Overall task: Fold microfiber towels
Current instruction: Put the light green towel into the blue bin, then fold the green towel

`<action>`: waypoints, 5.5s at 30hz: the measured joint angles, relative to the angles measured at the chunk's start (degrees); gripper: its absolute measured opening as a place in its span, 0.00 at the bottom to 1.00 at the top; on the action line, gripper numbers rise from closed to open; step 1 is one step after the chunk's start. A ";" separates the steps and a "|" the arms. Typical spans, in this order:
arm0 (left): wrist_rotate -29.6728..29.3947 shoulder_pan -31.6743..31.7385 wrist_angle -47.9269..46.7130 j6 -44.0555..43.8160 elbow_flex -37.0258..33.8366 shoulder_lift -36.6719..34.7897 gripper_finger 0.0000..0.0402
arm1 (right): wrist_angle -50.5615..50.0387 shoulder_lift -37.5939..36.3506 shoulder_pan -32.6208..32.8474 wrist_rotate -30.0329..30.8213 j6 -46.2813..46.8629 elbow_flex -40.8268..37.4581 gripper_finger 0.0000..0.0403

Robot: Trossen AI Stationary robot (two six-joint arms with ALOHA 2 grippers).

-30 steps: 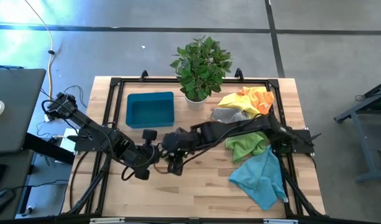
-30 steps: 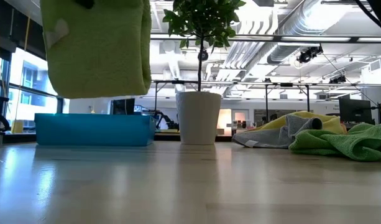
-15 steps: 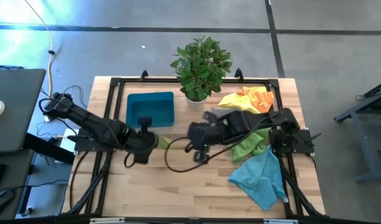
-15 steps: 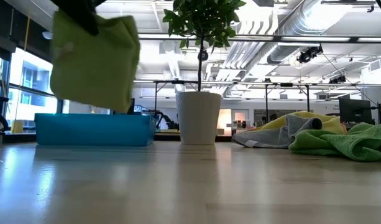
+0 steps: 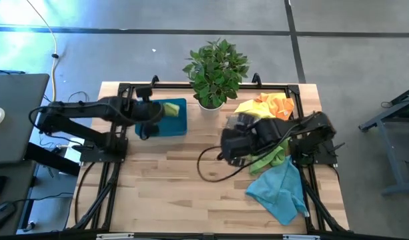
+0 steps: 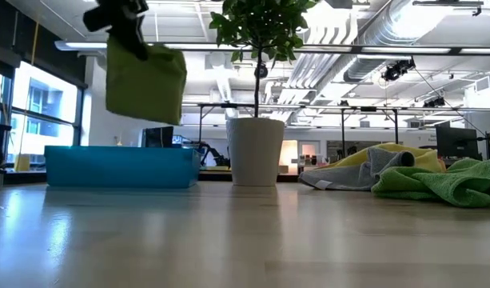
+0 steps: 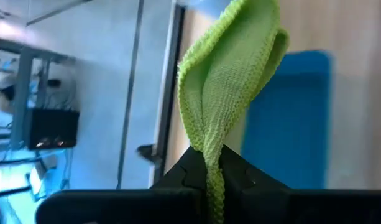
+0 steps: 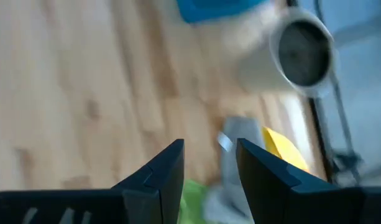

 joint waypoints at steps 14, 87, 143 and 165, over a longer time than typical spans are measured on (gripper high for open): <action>20.84 24.97 16.77 22.34 0.10 2.62 0.02 | 19.82 -18.97 -1.67 -0.97 17.05 -36.54 0.34; 36.17 25.65 23.88 7.25 -24.94 14.10 0.33 | 28.80 -20.61 -1.78 -3.12 19.80 -43.29 0.34; 23.75 -18.11 15.84 -28.76 -5.64 14.04 0.40 | 41.32 -19.79 10.75 -17.50 5.96 -67.07 0.34; 21.15 -18.08 15.90 -30.04 -5.64 14.07 0.40 | 43.69 -8.18 10.71 -10.14 15.16 -66.98 0.24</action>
